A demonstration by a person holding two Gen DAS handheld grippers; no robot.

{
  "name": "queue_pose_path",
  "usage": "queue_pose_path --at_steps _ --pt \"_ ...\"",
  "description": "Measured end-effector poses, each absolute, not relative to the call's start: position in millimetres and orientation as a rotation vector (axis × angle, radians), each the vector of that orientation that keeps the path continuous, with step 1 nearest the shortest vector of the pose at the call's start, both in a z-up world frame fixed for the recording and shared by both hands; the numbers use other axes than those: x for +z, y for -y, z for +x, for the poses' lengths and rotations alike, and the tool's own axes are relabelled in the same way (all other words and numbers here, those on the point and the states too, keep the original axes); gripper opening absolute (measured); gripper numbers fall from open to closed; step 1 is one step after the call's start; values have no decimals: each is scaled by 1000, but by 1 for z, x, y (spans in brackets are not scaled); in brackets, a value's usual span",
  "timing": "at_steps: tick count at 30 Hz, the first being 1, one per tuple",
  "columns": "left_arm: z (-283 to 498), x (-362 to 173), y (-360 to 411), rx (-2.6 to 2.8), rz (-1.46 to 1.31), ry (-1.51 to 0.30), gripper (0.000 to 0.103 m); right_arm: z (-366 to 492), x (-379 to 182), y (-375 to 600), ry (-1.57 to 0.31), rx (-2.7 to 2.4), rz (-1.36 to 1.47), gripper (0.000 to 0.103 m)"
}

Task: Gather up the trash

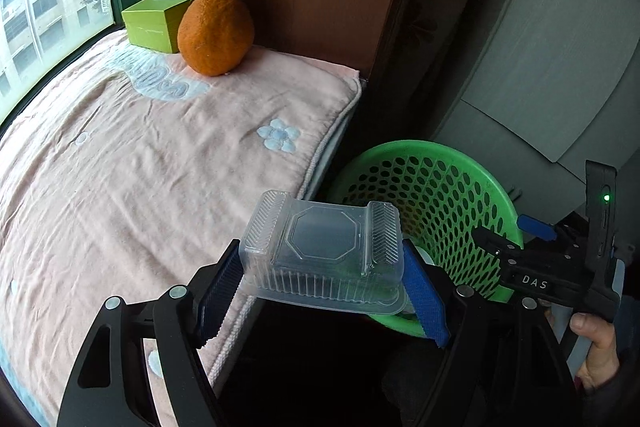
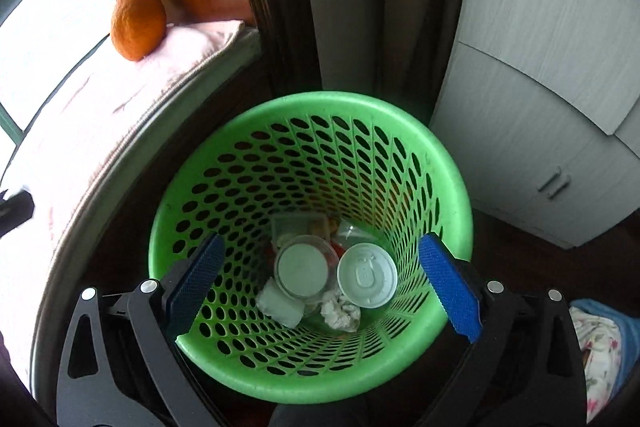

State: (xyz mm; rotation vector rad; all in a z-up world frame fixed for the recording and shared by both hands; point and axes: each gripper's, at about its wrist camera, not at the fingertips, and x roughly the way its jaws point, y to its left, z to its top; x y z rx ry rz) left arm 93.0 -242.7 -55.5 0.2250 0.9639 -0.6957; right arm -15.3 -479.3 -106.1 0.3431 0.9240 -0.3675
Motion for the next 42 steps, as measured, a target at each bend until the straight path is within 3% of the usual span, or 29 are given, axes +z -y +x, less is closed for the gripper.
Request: queue_pose_path --at_steps 23,30,42 --pt "64 -103 318 -810 309 -1070 76 -62 -80 494 -843 -395 385 96" --pt "62 -103 319 -825 296 -1071 82 -66 -82 492 -845 -396 401 96" --pt "65 -80 286 -781 253 -1020 84 -61 -70 471 -823 -343 401 96"
